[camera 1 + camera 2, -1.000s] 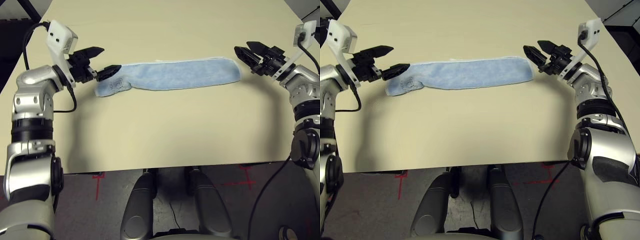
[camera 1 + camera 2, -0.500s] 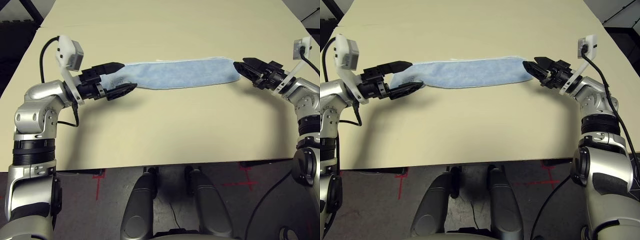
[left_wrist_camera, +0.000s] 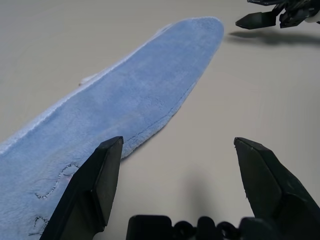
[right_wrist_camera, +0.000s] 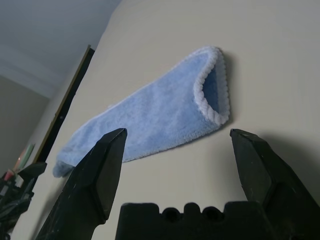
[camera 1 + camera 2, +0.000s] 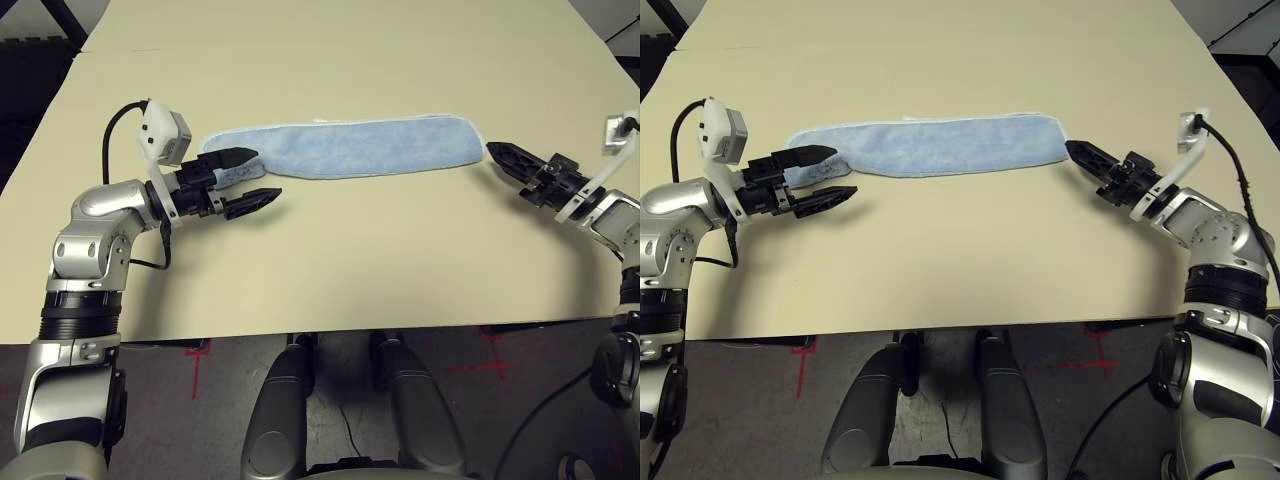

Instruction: Fold the towel and set it aside.

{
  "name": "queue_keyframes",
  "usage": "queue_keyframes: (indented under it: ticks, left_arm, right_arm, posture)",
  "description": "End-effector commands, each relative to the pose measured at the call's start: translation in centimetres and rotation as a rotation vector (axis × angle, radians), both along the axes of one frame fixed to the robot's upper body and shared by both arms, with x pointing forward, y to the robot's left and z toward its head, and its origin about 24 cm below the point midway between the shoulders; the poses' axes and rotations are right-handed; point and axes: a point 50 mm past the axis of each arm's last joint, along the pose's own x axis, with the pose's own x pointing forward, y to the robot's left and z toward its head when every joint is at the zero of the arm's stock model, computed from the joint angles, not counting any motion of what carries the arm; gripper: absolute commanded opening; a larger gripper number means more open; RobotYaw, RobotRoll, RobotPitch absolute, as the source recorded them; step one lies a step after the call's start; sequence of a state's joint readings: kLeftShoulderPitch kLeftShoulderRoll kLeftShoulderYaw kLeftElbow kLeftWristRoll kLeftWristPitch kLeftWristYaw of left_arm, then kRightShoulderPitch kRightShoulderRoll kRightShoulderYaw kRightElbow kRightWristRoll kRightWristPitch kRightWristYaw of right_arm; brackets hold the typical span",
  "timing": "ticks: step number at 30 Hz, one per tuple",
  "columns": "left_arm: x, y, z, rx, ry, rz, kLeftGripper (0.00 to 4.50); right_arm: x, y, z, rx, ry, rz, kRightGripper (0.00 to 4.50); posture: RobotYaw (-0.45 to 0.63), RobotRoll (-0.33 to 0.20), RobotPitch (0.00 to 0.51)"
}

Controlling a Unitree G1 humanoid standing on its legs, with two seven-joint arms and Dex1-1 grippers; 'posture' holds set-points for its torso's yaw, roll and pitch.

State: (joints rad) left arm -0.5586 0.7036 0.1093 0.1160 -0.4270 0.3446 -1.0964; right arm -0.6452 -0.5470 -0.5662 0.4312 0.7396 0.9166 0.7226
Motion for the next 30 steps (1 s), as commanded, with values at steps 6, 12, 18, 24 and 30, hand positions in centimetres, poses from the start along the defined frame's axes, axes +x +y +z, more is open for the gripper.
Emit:
queue_keyframes:
  ticks: [6,12,18,24,30]
  left_arm:
    - [-0.5,-0.2,-0.9,0.026,0.009,-0.018,4.50]
    - [-0.7,-0.3,-1.2,0.030,0.015,-0.015,4.50]
    - [-1.1,-0.4,-1.5,0.027,0.020,-0.010,4.50]
    - [-1.2,-0.3,-1.6,0.030,0.024,-0.004,4.50]
    - [-1.2,-0.3,-1.5,0.034,0.025,-0.003,4.50]
  right_arm:
    - [-0.6,2.0,-1.3,0.097,0.076,-0.021,4.47]
    - [0.6,2.9,-1.6,0.134,0.086,-0.093,4.47]
    - [1.7,3.0,-1.5,0.159,0.088,-0.149,4.47]
    - [2.6,3.3,-1.2,0.167,0.106,-0.178,4.47]
    - [3.1,3.6,-1.4,0.173,0.122,-0.188,4.47]
  posture:
    - [0.01,0.000,0.293]
    - [0.02,0.000,0.293]
    - [0.02,0.000,0.292]
    - [0.03,0.000,0.291]
    - [0.03,0.000,0.292]
